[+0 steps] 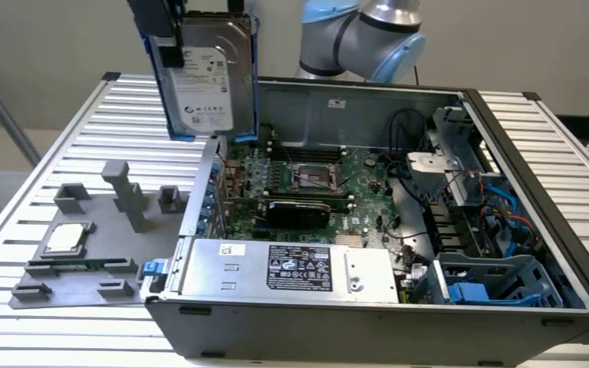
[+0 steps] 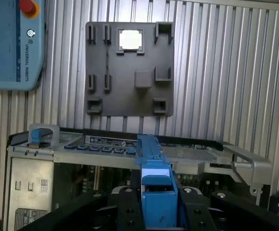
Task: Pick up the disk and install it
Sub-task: 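Pick up the disk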
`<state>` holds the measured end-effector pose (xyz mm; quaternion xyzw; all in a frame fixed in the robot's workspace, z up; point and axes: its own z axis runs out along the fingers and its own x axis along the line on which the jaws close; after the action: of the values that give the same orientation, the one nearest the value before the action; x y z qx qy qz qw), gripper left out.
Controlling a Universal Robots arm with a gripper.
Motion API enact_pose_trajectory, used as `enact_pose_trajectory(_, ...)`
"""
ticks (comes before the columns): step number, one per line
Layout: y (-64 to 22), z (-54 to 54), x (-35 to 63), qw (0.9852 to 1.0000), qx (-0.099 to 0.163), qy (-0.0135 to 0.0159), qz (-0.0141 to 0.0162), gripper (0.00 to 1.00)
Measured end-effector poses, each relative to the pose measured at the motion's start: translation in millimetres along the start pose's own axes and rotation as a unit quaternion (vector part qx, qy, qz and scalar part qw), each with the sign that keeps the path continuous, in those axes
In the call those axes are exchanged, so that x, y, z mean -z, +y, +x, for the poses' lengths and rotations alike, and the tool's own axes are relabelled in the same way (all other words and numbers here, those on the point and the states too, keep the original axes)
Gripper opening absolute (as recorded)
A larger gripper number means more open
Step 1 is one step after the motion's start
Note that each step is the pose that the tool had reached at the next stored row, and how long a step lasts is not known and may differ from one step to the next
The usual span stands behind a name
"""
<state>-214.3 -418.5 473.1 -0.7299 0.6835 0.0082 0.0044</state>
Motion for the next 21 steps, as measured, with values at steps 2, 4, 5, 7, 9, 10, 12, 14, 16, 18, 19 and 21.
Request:
enact_pose_trajectory(2,-9.0,3.8,0.2,1.0,0.0,-0.0001,0.0,0.0)
enact_pose_trajectory(4,-17.7,7.4,0.3,1.0,0.0,-0.0003,0.0,0.0)
enact_pose_trajectory(5,-22.1,9.3,0.4,1.0,0.0,-0.0004,0.0,0.0)
enact_pose_trajectory(7,-31.2,13.0,0.7,1.0,0.0,-0.0005,0.0,0.0)
enact_pose_trajectory(9,-40.1,16.6,1.0,1.0,0.0,-0.0007,0.0,0.0)
enact_pose_trajectory(10,-44.5,18.4,1.2,1.0,0.0,-0.0007,0.0,0.0)
enact_pose_trajectory(12,-53.3,21.9,1.4,1.0,0.0,-0.0009,0.0001,0.0)
enact_pose_trajectory(14,-62.2,25.5,1.6,1.0,0.0,-0.0011,0.0001,0.0)
enact_pose_trajectory(16,-71.0,28.9,2.0,1.0,0.0,-0.0012,0.0001,0.0)
enact_pose_trajectory(18,-80.0,32.5,2.4,1.0,0.0,-0.0011,0.0,0.0)
enact_pose_trajectory(19,-84.4,34.3,2.6,1.0,0.0,-0.0012,0.0,0.0)
enact_pose_trajectory(21,-93.2,37.8,2.8,1.0,0.0,-0.0014,0.0001,0.0)
